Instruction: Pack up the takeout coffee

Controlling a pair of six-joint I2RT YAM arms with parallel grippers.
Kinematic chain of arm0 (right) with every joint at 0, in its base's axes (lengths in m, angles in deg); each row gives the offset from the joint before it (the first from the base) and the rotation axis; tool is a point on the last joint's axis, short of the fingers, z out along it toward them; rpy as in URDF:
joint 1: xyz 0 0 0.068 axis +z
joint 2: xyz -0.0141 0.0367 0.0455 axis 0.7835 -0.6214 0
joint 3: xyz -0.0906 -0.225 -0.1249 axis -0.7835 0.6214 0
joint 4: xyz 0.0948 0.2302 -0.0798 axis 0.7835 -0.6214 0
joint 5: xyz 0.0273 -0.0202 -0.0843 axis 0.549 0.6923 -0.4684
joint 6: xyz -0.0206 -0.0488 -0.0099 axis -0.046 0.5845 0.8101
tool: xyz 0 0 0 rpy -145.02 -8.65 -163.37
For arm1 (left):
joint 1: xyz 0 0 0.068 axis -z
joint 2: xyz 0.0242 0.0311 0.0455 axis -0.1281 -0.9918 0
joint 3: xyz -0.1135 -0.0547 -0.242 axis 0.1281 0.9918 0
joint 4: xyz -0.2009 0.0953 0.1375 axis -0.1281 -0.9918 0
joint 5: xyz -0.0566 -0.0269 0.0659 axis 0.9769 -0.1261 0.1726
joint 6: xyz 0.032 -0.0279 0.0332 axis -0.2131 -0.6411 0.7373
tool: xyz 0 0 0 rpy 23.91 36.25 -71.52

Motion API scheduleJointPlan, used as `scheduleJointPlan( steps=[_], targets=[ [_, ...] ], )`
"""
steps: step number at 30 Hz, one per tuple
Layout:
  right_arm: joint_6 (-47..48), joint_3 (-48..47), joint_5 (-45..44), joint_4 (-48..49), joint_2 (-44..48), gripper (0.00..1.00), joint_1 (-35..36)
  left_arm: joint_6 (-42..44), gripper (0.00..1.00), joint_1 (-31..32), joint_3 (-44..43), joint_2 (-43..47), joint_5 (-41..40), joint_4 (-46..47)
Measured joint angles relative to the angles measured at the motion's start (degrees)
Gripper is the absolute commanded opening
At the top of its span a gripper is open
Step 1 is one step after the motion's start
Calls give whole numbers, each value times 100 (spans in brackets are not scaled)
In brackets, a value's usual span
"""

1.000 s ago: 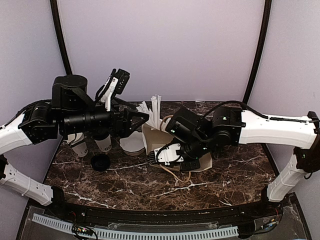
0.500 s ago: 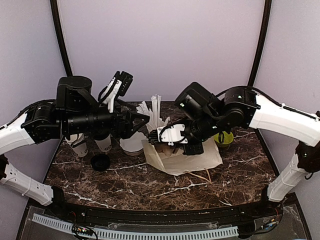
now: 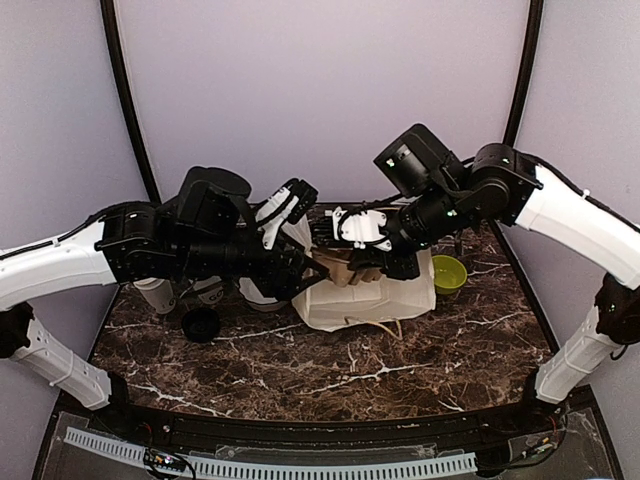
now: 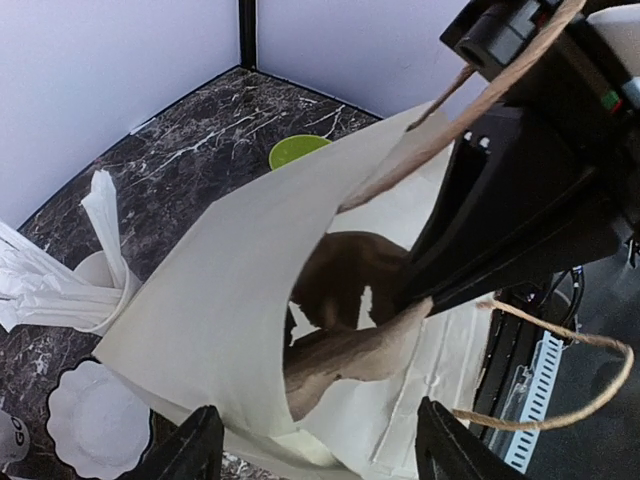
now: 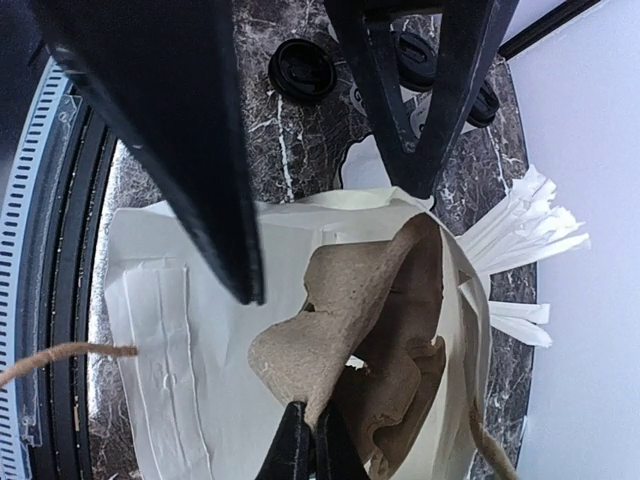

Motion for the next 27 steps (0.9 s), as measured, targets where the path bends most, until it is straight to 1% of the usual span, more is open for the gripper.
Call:
scheduleJointPlan(
  steps=[1, 4, 11, 13, 14, 16, 18, 22, 27],
  targets=[
    [-2, 0, 39, -52, 0, 0, -17, 0, 64, 0, -39, -90, -31, -35],
    [15, 0, 164, -192, 0, 0, -39, 0, 61, 0, -127, -264, -162, -107],
    [225, 0, 619, -525, 136, 0, -72, 0, 59, -11, -136, -297, -289, -138],
    [297, -2, 758, -595, 203, 0, -133, 0, 62, -13, -136, -297, -251, -118],
    [337, -26, 863, -678, 232, 0, -179, 2, 67, -24, -136, -297, -245, -116],
    [431, -160, 1121, -898, 243, 0, -337, 13, 71, -63, -136, -297, -208, -105],
    [529, -334, 1486, -1113, 240, 0, -579, 4, 73, -111, -136, -297, -129, -61],
    [730, -702, 2201, -1460, 131, 0, -1086, 9, 74, -153, -136, -297, 129, 125],
    [986, -776, 2970, -1888, -251, 0, -1416, 9, 74, -188, -168, -297, 339, 247]
  ],
)
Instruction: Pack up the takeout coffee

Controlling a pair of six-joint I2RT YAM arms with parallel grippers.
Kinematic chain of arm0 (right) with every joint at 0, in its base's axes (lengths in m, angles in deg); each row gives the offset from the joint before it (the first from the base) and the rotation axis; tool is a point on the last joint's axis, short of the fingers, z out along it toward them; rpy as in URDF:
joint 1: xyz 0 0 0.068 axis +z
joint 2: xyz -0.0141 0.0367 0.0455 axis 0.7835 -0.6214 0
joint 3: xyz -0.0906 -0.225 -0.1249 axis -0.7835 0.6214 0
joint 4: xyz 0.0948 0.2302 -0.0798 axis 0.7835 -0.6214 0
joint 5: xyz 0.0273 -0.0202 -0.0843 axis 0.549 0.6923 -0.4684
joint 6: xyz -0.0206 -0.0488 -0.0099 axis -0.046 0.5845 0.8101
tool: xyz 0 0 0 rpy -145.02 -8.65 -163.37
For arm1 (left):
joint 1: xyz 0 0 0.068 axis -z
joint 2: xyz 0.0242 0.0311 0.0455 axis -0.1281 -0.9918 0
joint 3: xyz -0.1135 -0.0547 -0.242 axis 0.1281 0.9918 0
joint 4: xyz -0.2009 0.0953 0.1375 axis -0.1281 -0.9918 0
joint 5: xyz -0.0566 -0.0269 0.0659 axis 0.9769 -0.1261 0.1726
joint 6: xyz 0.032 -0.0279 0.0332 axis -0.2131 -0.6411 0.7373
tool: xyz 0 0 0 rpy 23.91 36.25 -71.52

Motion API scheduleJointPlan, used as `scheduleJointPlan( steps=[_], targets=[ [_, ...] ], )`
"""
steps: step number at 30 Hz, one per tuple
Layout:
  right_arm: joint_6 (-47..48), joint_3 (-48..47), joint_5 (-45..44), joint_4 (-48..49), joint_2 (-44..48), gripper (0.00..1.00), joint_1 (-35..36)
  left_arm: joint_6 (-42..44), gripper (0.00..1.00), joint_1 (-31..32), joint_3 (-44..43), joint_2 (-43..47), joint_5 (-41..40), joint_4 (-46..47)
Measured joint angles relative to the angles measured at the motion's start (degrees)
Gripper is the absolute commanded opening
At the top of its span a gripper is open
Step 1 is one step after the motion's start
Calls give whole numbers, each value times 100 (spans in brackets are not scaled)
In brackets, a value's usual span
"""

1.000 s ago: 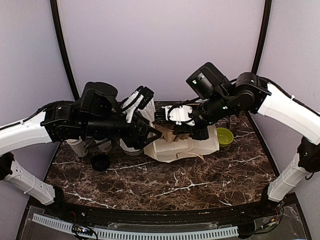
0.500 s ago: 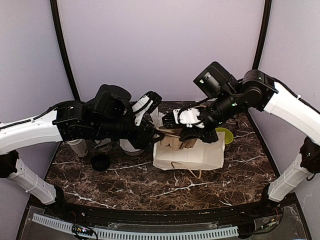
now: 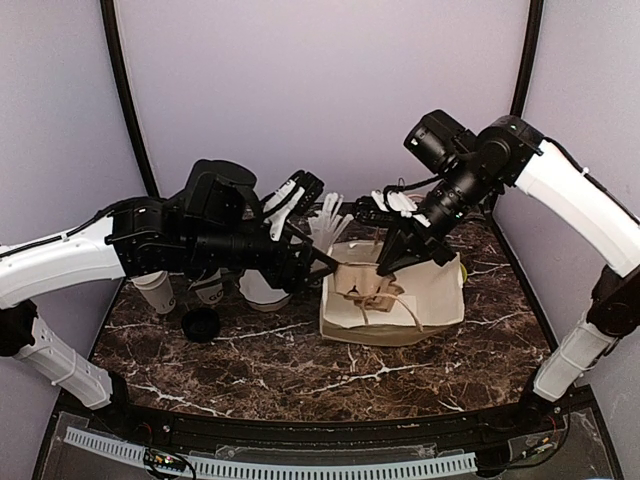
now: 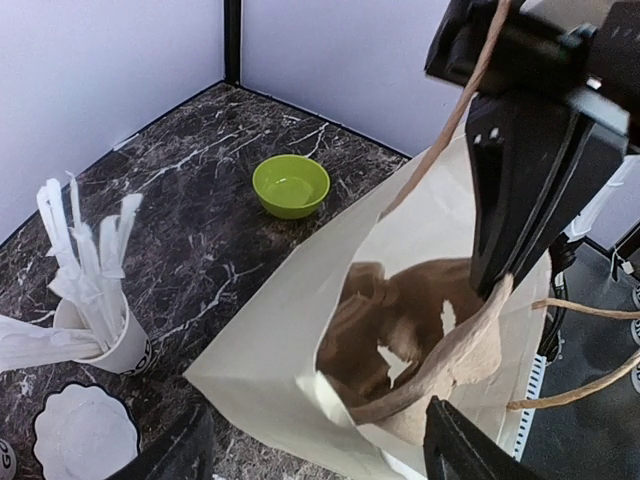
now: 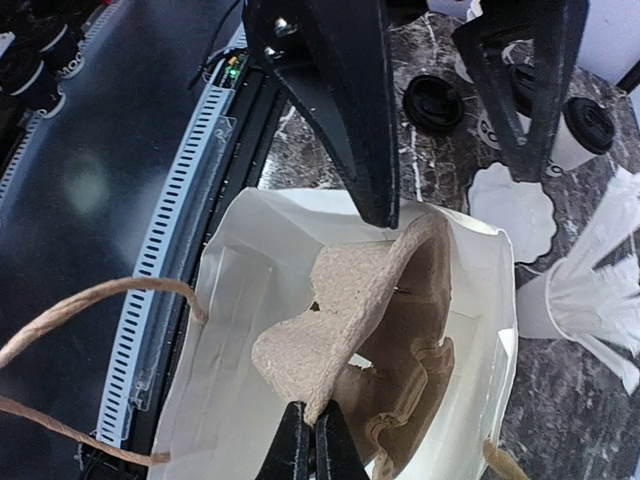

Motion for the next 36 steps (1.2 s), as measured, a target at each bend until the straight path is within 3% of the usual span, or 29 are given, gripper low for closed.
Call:
scheduleJointPlan(
  steps=[14, 25, 32, 36],
  targets=[
    [219, 83, 697, -289, -227, 0, -120, 72, 72, -369, -225, -44, 564, 306],
    [149, 81, 699, -238, -442, 0, -149, 243, 54, -439, -223, -627, 1930, 1604],
    [66, 70, 645, -258, -505, 0, -157, 345, 36, -439, -315, -1213, 2081, 2011],
    [57, -24, 627, -273, -507, 0, -162, 361, 33, -459, -332, -1368, 2009, 2192]
  ],
)
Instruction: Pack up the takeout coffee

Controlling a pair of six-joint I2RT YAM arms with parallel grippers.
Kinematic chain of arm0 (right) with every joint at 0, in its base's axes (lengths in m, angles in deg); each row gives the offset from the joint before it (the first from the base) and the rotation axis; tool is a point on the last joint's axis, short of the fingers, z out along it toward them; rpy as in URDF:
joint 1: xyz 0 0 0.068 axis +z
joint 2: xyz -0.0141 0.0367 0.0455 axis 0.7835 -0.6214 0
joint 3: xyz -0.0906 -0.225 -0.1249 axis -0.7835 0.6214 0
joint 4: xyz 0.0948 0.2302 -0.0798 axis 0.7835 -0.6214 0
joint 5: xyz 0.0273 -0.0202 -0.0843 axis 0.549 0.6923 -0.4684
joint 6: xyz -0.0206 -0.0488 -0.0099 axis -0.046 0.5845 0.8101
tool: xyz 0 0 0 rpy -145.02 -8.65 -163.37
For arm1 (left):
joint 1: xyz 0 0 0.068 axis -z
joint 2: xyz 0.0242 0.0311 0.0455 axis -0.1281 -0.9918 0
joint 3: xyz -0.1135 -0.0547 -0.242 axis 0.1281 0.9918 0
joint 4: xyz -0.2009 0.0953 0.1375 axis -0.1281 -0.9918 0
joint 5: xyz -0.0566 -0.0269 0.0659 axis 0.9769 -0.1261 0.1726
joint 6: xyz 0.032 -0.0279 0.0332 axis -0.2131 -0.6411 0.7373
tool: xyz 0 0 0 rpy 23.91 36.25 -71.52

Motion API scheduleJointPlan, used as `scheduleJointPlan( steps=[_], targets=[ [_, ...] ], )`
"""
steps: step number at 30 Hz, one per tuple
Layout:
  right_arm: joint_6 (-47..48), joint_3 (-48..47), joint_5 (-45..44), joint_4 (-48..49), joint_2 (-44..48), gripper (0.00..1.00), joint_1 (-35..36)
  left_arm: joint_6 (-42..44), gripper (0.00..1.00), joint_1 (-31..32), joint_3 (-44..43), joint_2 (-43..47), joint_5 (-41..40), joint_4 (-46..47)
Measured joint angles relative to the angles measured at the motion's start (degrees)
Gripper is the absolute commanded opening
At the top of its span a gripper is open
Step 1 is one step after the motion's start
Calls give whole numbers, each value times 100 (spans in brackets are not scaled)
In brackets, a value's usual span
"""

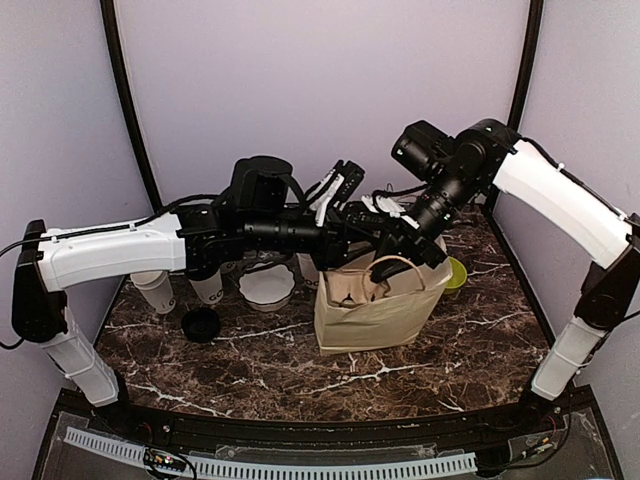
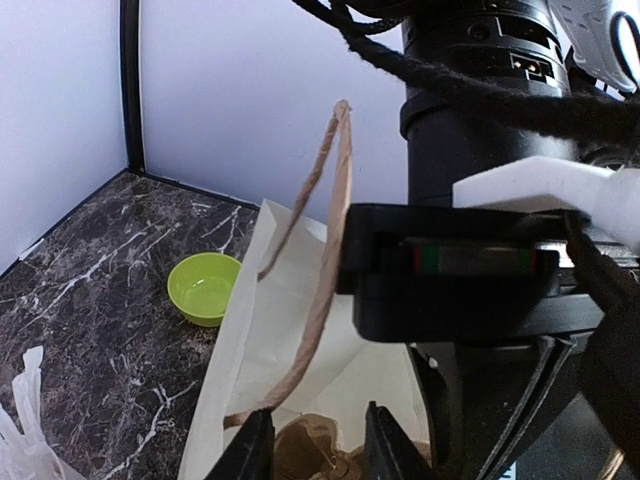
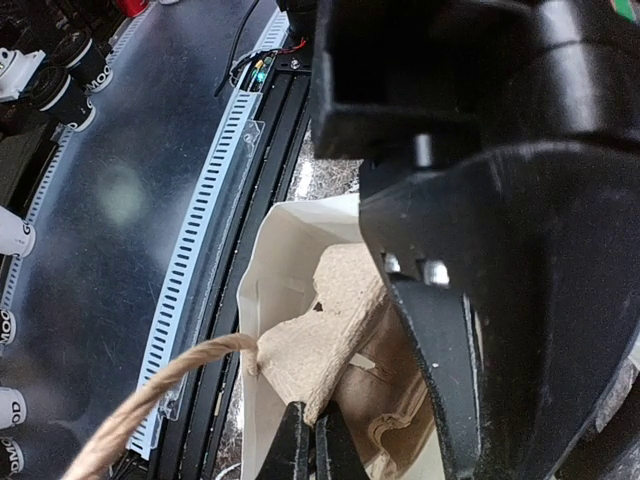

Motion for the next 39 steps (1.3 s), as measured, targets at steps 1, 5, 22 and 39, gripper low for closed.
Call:
scheduleJointPlan(
  steps=[1, 5, 22, 39],
  targets=[
    [0, -44, -2, -2, 0, 0, 0, -2, 34, -20, 0, -4, -28, 42],
    [-4, -190, -11, -20, 22, 0, 0, -42, 38, -109, 4, 0, -157, 219],
    [-315, -1467, -332, 273, 767, 0, -210, 114, 71, -468, 39, 957, -1154, 328],
    [-798, -1985, -702, 1073, 1239, 0, -1043, 219, 72, -468, 367, 2181, -1823, -168]
  ],
)
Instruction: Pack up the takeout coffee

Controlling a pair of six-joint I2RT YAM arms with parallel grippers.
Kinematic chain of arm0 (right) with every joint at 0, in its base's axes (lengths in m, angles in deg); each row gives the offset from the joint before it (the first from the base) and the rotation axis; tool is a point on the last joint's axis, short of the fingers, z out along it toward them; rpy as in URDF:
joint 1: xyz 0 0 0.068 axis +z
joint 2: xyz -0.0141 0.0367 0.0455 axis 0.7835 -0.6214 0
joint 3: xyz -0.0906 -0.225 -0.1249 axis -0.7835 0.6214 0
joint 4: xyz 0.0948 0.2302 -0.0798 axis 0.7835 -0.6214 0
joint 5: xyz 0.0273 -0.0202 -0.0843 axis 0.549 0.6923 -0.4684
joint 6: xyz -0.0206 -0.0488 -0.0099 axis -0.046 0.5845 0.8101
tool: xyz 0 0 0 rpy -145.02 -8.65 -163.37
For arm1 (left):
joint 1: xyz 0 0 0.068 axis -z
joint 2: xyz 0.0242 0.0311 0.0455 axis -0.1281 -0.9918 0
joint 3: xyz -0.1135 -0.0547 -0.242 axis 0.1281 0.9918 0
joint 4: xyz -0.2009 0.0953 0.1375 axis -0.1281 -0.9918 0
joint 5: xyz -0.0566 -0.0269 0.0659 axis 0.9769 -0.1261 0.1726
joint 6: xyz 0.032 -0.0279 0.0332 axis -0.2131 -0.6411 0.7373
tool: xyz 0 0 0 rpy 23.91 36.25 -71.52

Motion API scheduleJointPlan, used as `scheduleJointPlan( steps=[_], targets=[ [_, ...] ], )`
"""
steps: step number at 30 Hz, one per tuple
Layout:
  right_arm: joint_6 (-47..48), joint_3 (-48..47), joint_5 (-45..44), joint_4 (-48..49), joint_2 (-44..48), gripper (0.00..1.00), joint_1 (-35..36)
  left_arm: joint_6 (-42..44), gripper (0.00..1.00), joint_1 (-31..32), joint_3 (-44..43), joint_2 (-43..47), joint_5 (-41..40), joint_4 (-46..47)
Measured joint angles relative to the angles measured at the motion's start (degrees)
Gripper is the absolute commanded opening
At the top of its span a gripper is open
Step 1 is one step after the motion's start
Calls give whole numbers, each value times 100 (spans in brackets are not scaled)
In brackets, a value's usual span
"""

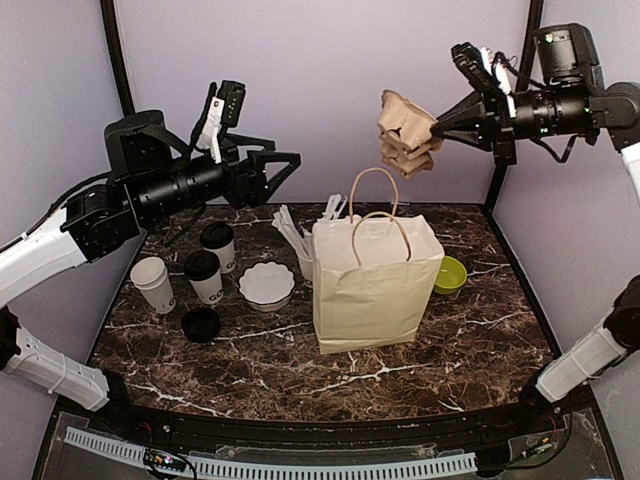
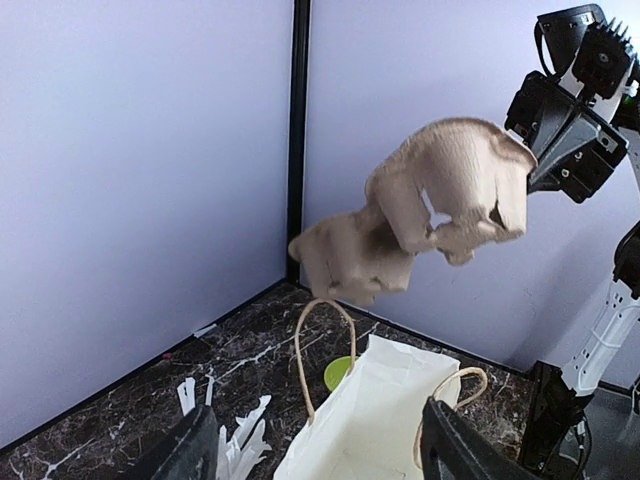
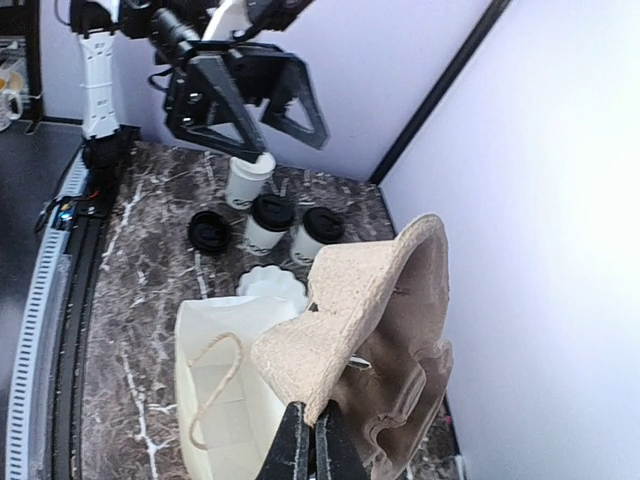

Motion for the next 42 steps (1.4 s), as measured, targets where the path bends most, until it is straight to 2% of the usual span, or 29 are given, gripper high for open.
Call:
scheduleJointPlan(
  steps=[5, 8, 11, 13, 14, 21, 28, 34, 35, 37, 38, 40, 42],
  targets=[
    [-179, -164, -667, 551, 170, 0, -337, 11, 72, 0, 0, 166, -195, -197],
    [-262, 225, -1307, 1014, 345, 0, -538, 11, 72, 0, 9, 175, -247, -302],
    [-295, 1095, -2004, 1405, 575, 0, -831, 11, 72, 0, 96, 210, -284, -319],
    [-317, 2116, -2586, 1683, 774, 0, -1023, 33, 72, 0, 164, 260, -332, -356],
    [-319, 2243, -2649, 1668, 787, 0, -1097, 52, 72, 0, 192, 289, -378, -393],
    [-142, 5276, -3757, 1923, 1497, 0, -1886, 245, 72, 0, 216, 348, -702, -595],
    [107, 6937, -3860, 1554, 2149, 0, -1976, 466, 72, 0, 227, 284, -951, -619],
    [243, 7278, -3305, 1134, 2258, 0, -1976, 586, 72, 0, 227, 140, -1071, -643],
    [256, 7278, -3152, 1091, 2258, 9, -1976, 595, 72, 0, 227, 131, -1086, -649],
    [317, 7278, -2780, 968, 2229, 41, -1976, 605, 72, 0, 227, 122, -1119, -651],
    [337, 7270, -2590, 883, 2197, 51, -1976, 605, 72, 0, 227, 122, -1123, -649],
    [398, 7191, -2170, 638, 2059, 58, -1980, 605, 73, 0, 227, 122, -1132, -649],
    [483, 7029, -1838, 448, 1932, 58, -1982, 605, 73, 0, 227, 122, -1134, -651]
  ],
)
